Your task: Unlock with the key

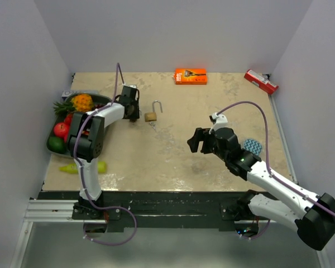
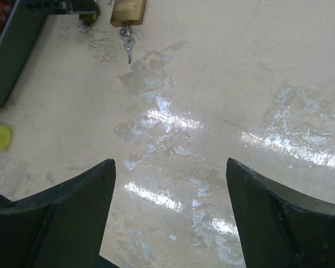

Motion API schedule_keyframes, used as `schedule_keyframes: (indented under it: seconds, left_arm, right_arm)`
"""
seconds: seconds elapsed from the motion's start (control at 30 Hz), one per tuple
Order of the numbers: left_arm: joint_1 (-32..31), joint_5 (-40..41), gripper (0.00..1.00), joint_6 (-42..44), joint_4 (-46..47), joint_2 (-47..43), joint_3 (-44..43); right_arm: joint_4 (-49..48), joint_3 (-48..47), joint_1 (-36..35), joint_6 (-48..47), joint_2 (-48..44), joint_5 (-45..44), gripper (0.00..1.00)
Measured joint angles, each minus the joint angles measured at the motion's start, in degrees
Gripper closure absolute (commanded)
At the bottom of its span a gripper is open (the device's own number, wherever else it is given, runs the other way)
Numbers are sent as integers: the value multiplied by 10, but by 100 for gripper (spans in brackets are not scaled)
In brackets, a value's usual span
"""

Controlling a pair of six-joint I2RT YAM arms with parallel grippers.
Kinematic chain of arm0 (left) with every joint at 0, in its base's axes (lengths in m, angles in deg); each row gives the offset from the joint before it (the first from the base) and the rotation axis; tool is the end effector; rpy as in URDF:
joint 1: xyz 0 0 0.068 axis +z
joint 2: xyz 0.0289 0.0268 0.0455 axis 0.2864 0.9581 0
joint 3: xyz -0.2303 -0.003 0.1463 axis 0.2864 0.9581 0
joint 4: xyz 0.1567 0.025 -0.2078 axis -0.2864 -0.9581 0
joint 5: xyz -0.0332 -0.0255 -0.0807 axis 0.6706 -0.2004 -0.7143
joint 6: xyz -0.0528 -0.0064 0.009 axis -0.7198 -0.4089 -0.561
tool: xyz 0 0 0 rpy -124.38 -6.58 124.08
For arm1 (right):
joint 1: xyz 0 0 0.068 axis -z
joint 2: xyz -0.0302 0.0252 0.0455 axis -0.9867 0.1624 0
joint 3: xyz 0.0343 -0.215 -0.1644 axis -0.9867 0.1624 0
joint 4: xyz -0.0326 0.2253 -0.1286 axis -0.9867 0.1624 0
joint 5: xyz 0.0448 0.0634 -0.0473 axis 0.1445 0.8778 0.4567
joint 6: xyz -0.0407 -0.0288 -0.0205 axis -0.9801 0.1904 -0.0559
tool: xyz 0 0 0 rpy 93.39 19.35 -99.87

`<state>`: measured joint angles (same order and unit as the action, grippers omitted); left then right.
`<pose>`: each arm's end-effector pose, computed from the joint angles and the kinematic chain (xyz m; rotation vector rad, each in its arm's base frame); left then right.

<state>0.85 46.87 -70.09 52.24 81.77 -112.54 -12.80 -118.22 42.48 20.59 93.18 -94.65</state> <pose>0.4142 -0.1106 0.1600 -0.1305 2.4652 -0.0364 0.1740 0.1302 0.2581 -0.0803 2.0515 0.5940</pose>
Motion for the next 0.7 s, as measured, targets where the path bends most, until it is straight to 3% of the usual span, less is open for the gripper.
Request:
schedule_keyframes:
  seconds: [0.07, 0.27, 0.3, 0.37, 0.57, 0.6, 0.7]
  left_arm:
    - [3, -2, 90, 0, 0, 9, -11]
    - [5, -5, 53, 0, 0, 9, -12]
    - [5, -5, 43, 0, 0, 9, -12]
    - [5, -5, 33, -1, -1, 9, -12]
    - [6, -5, 20, 1, -6, 9, -12]
    - [6, -6, 9, 2, -6, 9, -12]
    - [6, -11, 2, 3, -8, 5, -12]
  right_arm:
    - [4, 1, 0, 0, 0, -1, 17]
    - [9, 2, 0, 0, 0, -2, 17]
    - [9, 2, 0, 0, 0, -2, 17]
    - [9, 2, 0, 1, 0, -2, 17]
    - [12, 2, 0, 2, -7, -2, 16]
    - [12, 2, 0, 2, -10, -2, 14]
    - [11, 2, 0, 4, -15, -2, 14]
